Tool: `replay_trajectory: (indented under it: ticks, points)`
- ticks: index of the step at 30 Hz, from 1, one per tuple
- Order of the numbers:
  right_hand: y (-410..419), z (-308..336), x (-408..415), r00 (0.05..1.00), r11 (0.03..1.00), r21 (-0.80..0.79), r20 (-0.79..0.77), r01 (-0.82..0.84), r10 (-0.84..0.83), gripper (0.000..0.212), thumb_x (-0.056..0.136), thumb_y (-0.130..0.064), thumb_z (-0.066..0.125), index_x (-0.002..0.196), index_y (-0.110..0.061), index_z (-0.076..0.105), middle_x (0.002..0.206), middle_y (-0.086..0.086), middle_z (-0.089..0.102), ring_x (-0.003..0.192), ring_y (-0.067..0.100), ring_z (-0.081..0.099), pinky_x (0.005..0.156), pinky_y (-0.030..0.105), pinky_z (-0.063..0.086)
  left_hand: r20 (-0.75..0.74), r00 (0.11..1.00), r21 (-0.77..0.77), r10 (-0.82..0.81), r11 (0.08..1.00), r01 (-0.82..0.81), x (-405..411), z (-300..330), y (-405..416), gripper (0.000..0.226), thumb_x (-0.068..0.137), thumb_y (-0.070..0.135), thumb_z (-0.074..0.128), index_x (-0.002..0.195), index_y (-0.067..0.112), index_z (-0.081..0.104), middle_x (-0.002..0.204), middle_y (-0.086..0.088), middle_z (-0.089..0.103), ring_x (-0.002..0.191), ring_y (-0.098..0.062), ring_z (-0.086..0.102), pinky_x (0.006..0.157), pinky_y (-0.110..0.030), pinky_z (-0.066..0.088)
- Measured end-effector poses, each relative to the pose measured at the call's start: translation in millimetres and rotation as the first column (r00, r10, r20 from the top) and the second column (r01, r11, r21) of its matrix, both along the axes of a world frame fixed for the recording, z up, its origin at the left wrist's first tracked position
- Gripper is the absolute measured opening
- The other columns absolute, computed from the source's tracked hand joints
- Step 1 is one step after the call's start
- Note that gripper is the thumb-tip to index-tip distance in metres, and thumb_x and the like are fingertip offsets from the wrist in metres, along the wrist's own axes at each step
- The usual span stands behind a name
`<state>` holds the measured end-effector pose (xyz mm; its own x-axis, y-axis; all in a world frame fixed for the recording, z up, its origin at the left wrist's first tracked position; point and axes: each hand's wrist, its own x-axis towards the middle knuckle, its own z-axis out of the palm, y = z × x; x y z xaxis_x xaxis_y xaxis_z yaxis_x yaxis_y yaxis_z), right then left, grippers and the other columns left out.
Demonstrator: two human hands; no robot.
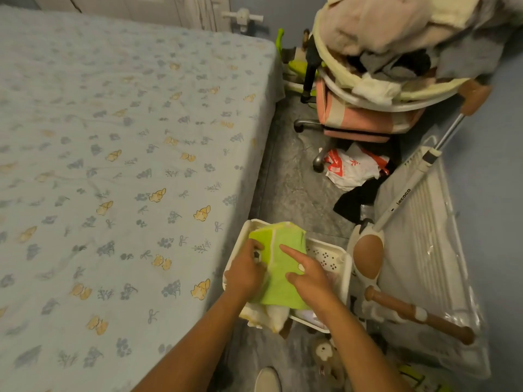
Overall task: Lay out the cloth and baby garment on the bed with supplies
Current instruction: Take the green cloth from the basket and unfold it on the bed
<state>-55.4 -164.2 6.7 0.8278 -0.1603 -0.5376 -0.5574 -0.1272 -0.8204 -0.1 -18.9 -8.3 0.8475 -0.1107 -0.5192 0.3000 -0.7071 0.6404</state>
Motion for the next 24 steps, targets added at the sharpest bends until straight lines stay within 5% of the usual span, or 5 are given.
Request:
replay_trajectory:
  ticks: [3, 7, 11, 15, 24]
  points:
    - [5, 23, 4, 0.997, 0.998, -0.019, 0.040, -0.061, 0.062, 0.068, 0.087, 0.008, 0.055, 0.130, -0.045, 0.054, 0.131, -0.009, 0.050, 0.112, 0.006, 0.052, 0.080, 0.006, 0.045, 0.012, 0.998, -0.184, 0.056, 0.982, -0.052, 5, 25, 19, 0.033, 0.088, 0.008, 0.060, 0.112, 0.030, 0.058, 0.109, 0.003, 0.056, 0.098, -0.021, 0.057, 0.078, -0.029, 0.044]
    - [34, 63, 20, 0.980, 0.986, -0.054, 0.114, -0.159, 0.164, 0.079, 0.086, 0.007, 0.057, 0.130, -0.056, 0.042, 0.128, -0.015, 0.043, 0.098, -0.011, 0.049, 0.065, -0.004, 0.041, 0.075, 0.988, -0.326, 0.133, 0.940, -0.102, 10, 74, 66, 0.042, 0.088, 0.009, 0.065, 0.120, 0.037, 0.066, 0.114, 0.009, 0.056, 0.107, -0.012, 0.053, 0.092, -0.025, 0.038]
    - [97, 107, 36, 0.942, 0.957, -0.088, 0.173, -0.276, 0.288, 0.084, 0.085, 0.004, 0.059, 0.139, -0.055, 0.033, 0.136, -0.013, 0.041, 0.119, 0.003, 0.045, 0.077, -0.001, 0.042, 0.158, 0.966, -0.357, 0.203, 0.924, -0.136, 6, 126, 144, 0.053, 0.088, 0.015, 0.068, 0.133, 0.039, 0.056, 0.120, 0.005, 0.056, 0.111, -0.013, 0.054, 0.098, -0.029, 0.042]
    - [189, 148, 45, 0.882, 0.912, -0.152, 0.236, -0.382, 0.409, 0.085, 0.084, 0.002, 0.063, 0.148, -0.043, 0.030, 0.151, -0.008, 0.035, 0.135, 0.009, 0.037, 0.106, 0.024, 0.039, 0.252, 0.916, -0.370, 0.312, 0.906, -0.207, -8, 168, 240, 0.058, 0.084, 0.017, 0.072, 0.136, 0.036, 0.054, 0.119, 0.006, 0.056, 0.106, -0.013, 0.055, 0.089, -0.021, 0.041]
    - [460, 201, 14, 0.772, 0.823, -0.233, 0.286, -0.519, 0.568, 0.086, 0.082, -0.001, 0.065, 0.150, -0.039, 0.028, 0.156, -0.005, 0.030, 0.134, 0.011, 0.036, 0.096, 0.021, 0.036, 0.376, 0.817, -0.348, 0.436, 0.884, -0.312, -68, 214, 512, 0.067, 0.082, 0.014, 0.073, 0.142, 0.029, 0.047, 0.126, -0.001, 0.056, 0.109, -0.020, 0.057, 0.096, -0.032, 0.046]
